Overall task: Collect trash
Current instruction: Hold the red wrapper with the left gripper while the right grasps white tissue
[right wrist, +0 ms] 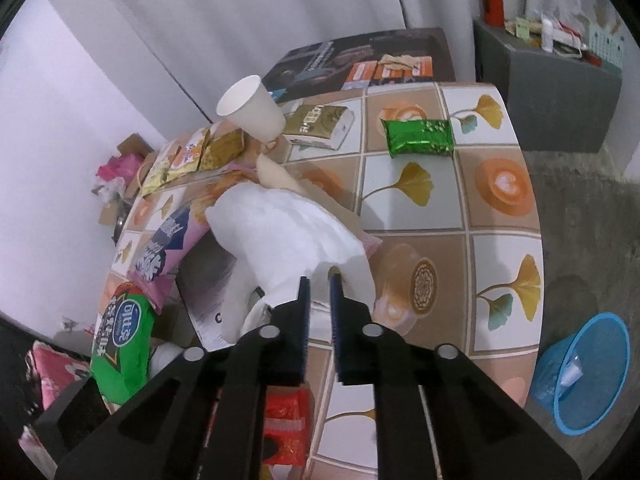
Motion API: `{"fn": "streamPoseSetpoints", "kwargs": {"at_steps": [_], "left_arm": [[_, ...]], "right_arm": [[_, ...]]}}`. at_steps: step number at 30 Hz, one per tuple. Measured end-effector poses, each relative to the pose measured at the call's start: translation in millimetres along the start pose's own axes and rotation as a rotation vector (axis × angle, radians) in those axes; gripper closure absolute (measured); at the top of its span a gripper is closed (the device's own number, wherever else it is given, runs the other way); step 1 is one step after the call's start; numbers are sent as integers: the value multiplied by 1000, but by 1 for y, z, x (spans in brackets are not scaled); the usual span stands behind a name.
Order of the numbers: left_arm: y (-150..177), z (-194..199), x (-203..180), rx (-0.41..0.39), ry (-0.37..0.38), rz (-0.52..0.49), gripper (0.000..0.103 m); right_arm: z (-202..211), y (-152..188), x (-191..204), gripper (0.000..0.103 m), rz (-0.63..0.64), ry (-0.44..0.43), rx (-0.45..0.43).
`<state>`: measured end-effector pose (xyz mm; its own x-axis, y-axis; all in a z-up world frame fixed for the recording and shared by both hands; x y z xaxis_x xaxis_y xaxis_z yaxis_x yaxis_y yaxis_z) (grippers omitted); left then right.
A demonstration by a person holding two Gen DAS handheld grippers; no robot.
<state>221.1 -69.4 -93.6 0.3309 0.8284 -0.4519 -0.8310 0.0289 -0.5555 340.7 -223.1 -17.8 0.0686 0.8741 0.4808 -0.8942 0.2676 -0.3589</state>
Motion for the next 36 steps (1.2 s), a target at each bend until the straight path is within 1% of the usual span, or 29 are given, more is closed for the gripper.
{"fn": "streamPoseSetpoints", "kwargs": {"at_steps": [2, 7, 8, 9, 10, 12, 13, 15, 19, 24, 29, 33, 36], "left_arm": [[-1, 0, 0, 0, 2, -2, 95], [-2, -1, 0, 1, 5, -1, 95], [-3, 0, 1, 2, 6, -1, 95], [-3, 0, 1, 2, 6, 0, 95], [-3, -1, 2, 2, 7, 1, 95], [-4, -1, 2, 3, 9, 2, 95], [-4, 0, 3, 3, 9, 2, 95], [-4, 0, 4, 2, 11, 3, 95], [-3, 1, 4, 0, 12, 4, 95], [-2, 4, 3, -5, 12, 2, 95], [0, 10, 2, -18, 10, -1, 96], [2, 15, 0, -26, 11, -5, 96], [3, 20, -1, -36, 13, -10, 96]], "right_arm": [[-3, -2, 5, 55, 22, 18, -24], [-25, -6, 18, 55, 110, 123, -27], [-27, -6, 18, 60, 120, 140, -28], [-30, -5, 19, 69, 131, 150, -25], [-32, -4, 21, 72, 141, 154, -20], [-33, -2, 23, 86, 160, 163, -23], [-33, 0, 24, 90, 168, 165, -24], [-29, 3, 27, 93, 178, 168, -39], [-15, 6, 37, 95, 207, 173, -89], [12, 6, 49, 96, 212, 128, -143], [46, 6, 55, 96, 167, 24, -176], [72, 6, 55, 96, 117, -71, -185], [89, 8, 54, 96, 95, -113, -204]]}}
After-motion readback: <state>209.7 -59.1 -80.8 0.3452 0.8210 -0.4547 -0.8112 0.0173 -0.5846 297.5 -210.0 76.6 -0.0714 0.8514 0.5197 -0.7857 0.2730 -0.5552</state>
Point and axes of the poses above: each gripper's, at about its wrist camera, not at the fingertips, and z roughly against the way its jaws point, x to its left, y to its underside, the point moved 1 cm from there along -z, roughly the way its jaws point, and after that the axes turned 14 degrees about -z, right-handed, at the moved point
